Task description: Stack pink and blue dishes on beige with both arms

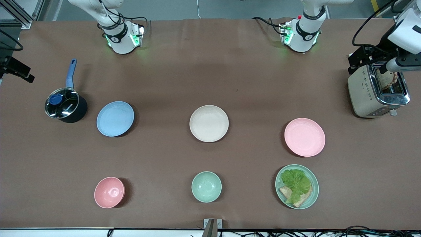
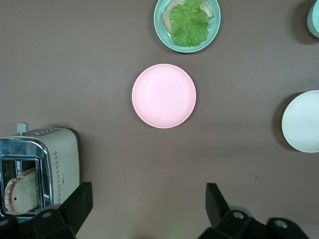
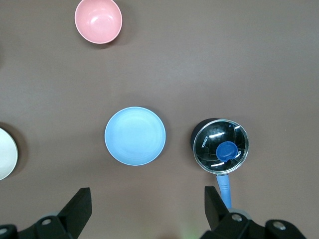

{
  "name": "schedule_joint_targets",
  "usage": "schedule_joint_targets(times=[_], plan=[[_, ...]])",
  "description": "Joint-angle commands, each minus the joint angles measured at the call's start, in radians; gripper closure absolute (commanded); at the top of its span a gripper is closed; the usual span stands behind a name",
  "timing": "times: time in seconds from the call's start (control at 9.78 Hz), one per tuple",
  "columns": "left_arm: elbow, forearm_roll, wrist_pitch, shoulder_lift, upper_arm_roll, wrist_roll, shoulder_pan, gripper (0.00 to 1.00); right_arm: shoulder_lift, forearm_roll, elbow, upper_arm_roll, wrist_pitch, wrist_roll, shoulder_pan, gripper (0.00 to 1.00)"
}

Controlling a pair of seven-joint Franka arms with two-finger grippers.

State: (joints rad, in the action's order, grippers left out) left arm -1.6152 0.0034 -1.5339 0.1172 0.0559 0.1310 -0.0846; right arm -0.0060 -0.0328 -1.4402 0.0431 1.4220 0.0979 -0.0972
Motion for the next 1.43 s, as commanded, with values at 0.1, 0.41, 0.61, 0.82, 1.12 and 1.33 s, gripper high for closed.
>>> schedule_joint_targets(times=[0.1, 0.41, 0.61, 0.82, 1.12, 1.33], plan=[[0.044, -0.002, 0.038, -0.083, -0.008, -0.022, 0.031, 0.00, -0.032, 0.017, -0.037, -0.002, 0.006, -0.017, -0.010, 0.00], [0.078, -0.146, 0.023, -0.258, -0.010, -0.079, 0.183, 0.00, -0.032, 0.016, -0.031, -0.002, 0.008, -0.020, -0.009, 0.00], [0.067, -0.189, -0.082, -0.385, -0.010, -0.184, 0.247, 0.00, 0.001, 0.013, -0.037, -0.002, 0.005, -0.099, -0.004, 0.00], [0.035, -0.254, -0.182, -0.521, -0.005, -0.349, 0.316, 0.00, 0.084, 0.017, -0.118, 0.000, 0.085, -0.118, -0.012, 0.00], [-0.021, -0.302, -0.362, -0.651, -0.004, -0.591, 0.352, 0.00, 0.116, 0.021, -0.423, -0.002, 0.436, -0.258, -0.035, 0.00], [-0.087, -0.342, -0.496, -0.703, -0.001, -0.660, 0.350, 0.00, 0.220, 0.138, -0.526, -0.002, 0.604, -0.430, -0.105, 0.00]])
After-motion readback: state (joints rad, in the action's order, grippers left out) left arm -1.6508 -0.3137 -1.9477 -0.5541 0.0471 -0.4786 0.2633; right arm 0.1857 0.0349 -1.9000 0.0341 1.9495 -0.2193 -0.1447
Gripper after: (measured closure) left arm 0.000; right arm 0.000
